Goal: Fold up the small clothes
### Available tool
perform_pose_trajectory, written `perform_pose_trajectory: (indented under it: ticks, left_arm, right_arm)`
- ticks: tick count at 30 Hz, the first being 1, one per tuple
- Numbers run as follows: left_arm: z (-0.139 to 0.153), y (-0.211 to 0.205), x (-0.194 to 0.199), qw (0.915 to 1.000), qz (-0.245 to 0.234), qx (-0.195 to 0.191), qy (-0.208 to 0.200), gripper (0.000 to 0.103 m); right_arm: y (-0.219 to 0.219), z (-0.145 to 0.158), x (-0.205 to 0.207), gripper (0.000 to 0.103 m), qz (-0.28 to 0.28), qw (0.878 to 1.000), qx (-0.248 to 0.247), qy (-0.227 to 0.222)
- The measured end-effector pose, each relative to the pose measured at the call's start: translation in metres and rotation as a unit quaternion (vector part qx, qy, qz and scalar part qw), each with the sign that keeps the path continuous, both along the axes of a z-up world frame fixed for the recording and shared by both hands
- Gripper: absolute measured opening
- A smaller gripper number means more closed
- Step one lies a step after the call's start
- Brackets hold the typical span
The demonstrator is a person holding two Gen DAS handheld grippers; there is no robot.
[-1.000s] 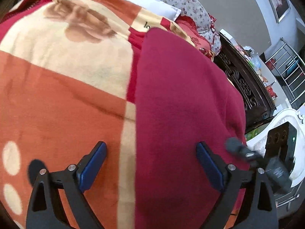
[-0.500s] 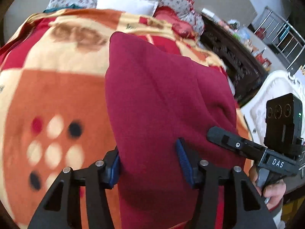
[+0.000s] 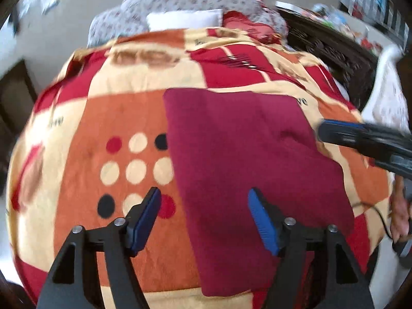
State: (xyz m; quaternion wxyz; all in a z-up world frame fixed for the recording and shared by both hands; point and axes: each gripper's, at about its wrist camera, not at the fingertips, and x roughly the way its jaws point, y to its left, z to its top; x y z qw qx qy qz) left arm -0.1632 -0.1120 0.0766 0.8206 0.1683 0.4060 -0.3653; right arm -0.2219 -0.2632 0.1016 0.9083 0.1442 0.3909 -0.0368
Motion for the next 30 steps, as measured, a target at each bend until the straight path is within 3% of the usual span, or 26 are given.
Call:
perform_pose_trajectory:
  ticks: [2, 4, 7, 11, 14, 16, 17, 21, 24, 26, 30]
  left_arm:
    - [-0.007, -0.007, -0.005, 0.9996, -0.005, 0.021, -0.018, 0.07]
    - [-0.015, -0.01, -0.011, 0.9991, -0.003, 0.032, -0.027, 0.07]
    - [-0.019, -0.014, -0.012, 0.9985, 0.012, 0.029, -0.046, 0.071]
    - [-0.019, -0.012, -0.013, 0.998, 0.027, 0.017, -0.054, 0.075]
    - [-0.019, -0.009, -0.014, 0.9973, 0.042, 0.008, -0.059, 0.075]
    - [-0.018, -0.007, -0.015, 0.9969, 0.051, -0.001, -0.06, 0.075]
    - [-0.018, -0.005, -0.016, 0.9967, 0.055, -0.006, -0.06, 0.075]
    - [-0.01, 0.003, -0.021, 0.9949, 0.066, -0.028, -0.07, 0.075]
    - [-0.002, 0.009, -0.026, 0.9932, 0.076, -0.04, -0.078, 0.078]
    - [0.002, 0.012, -0.028, 0.9926, 0.081, -0.05, -0.075, 0.08]
    - [0.01, 0.016, -0.034, 0.9911, 0.088, -0.057, -0.082, 0.08]
  right_arm:
    - [0.004, -0.021, 0.017, 0.019, -0.016, 0.998, -0.051, 0.042]
    - [-0.002, -0.048, 0.034, 0.015, -0.028, 0.994, -0.07, 0.081]
    - [-0.007, -0.04, 0.022, 0.015, -0.04, 0.996, -0.047, 0.066]
    - [0.016, -0.016, -0.01, 0.018, -0.012, 0.997, -0.055, 0.052]
    - [0.029, -0.023, -0.028, 0.025, -0.008, 0.997, -0.059, 0.053]
    - [0.036, -0.044, -0.029, 0.029, -0.02, 0.994, -0.077, 0.075]
    - [0.033, -0.053, -0.03, 0.03, -0.023, 0.995, -0.053, 0.076]
    - [0.038, -0.036, -0.045, 0.032, -0.037, 0.997, -0.044, 0.045]
    - [0.045, -0.021, -0.057, 0.048, -0.061, 0.996, -0.067, 0.026]
    - [0.05, -0.012, -0.065, 0.064, -0.074, 0.994, -0.074, 0.013]
    - [0.057, -0.002, -0.072, 0.072, -0.081, 0.993, -0.086, 0.012]
